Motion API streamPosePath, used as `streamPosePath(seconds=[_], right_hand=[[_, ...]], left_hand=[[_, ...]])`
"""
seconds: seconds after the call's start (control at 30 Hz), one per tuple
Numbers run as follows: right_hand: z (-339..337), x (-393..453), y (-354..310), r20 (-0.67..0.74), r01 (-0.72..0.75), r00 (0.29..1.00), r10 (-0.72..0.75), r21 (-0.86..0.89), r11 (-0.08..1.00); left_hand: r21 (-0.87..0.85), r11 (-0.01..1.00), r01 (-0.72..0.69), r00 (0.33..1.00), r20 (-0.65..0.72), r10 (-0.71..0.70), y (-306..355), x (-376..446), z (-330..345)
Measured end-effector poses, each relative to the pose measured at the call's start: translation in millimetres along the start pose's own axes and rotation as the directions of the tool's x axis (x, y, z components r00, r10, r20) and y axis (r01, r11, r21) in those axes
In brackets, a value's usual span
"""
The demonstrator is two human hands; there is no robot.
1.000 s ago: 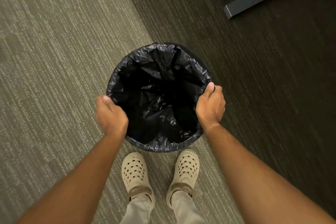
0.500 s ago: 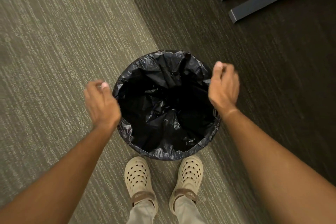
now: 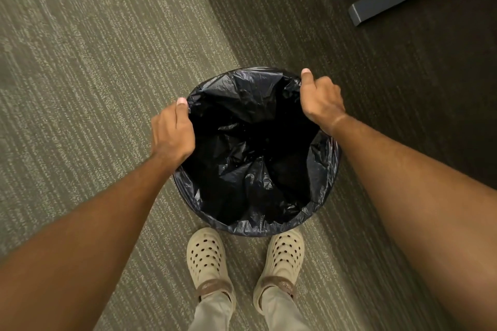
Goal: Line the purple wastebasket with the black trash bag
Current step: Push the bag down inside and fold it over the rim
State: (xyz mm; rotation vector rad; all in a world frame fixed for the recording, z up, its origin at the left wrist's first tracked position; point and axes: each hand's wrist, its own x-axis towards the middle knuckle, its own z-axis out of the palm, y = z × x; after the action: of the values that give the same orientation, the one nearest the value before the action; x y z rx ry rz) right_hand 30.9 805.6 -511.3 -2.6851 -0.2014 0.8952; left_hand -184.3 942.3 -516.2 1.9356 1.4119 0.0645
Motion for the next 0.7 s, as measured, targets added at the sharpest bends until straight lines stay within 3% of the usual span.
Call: streamPosePath(seconds=[0.1,0.17,0.23,0.3,0.4,0.53,0.7], right_hand=[[-6,1,-2,0.038,-0.055,0.998,0.056,-0.032,0.998],[-9,-4,-2,-0.026,-0.023,0.999,0.02,-0.122,0.992],[-10,-11,-6,-0.188,0.145,0.965,-0.184,-0.202,0.969],[-7,-16,-15,-0.283,0.363,0.855,-0.433,-0.27,0.892],[9,-14,-26,-0.097,0.56,0.764,-0.638,-0.393,0.73],[15,-4,-24,-0.033,0.598,0.739,-0.673,-0.427,0.678],[8,0,-32,-0.01,0.518,0.828,-0.56,-0.368,0.772]], left_hand=[[0.022,0.999,0.032,0.999,-0.001,-0.032,2,-1,-4],[0.101,0.995,0.012,0.999,-0.036,-0.008,5,-2,-9],[0.164,0.982,-0.092,0.99,-0.093,0.108,9,1,-13],[0.2,0.948,-0.248,0.96,-0.078,0.268,17,7,-14],[0.263,0.875,-0.406,0.914,0.091,0.396,31,14,-6],[0.288,0.874,-0.392,0.919,0.164,0.358,26,21,1],[0.262,0.891,-0.371,0.927,0.163,0.338,21,26,0]])
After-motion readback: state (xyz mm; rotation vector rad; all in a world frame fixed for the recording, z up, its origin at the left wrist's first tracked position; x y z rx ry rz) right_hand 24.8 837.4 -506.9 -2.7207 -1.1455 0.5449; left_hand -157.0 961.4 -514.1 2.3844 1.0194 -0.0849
